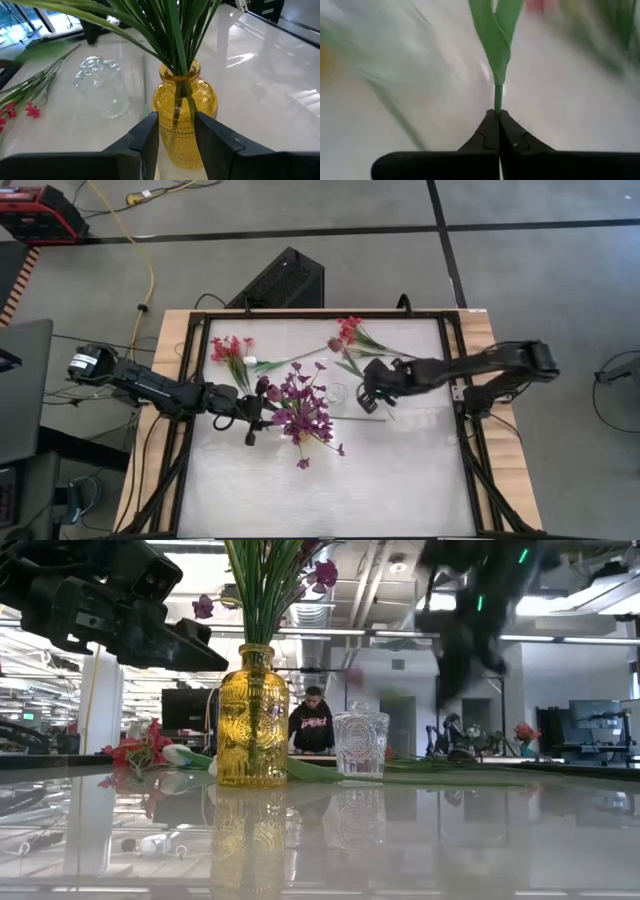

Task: Sort flowers into vase by color
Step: Put the red tulip into the yellow vase

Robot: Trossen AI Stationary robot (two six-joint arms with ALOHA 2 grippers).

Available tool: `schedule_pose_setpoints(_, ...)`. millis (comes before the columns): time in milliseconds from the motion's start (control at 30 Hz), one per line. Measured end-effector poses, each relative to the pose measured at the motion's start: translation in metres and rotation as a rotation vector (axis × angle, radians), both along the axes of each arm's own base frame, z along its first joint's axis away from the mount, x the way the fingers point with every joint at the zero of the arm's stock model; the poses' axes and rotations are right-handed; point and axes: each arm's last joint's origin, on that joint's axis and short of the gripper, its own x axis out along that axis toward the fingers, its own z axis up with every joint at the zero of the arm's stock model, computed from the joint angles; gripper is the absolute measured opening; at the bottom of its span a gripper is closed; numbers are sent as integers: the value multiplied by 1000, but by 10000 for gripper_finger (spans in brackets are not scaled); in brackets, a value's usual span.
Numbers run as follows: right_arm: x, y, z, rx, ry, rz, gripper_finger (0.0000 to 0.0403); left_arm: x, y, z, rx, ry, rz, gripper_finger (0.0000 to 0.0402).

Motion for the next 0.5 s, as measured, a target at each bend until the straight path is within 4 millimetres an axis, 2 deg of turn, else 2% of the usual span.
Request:
schedule_pose_setpoints(133, -9, 35, 56, -260, -379, 42, 16, 0, 0, 0, 3, 2, 0, 114)
schedule_pose_setpoints(233, -17, 65, 82, -404, -613, 121, 16, 0, 0, 0, 8, -6, -2, 114)
schedule_pose_setpoints(367, -23, 98, 94, -443, -837, 285, 16, 0, 0, 1, 8, -15, -3, 114)
schedule_pose_setpoints(500, -25, 129, 89, -405, -887, 583, 17, 1, 0, 2, 0, -19, 0, 114)
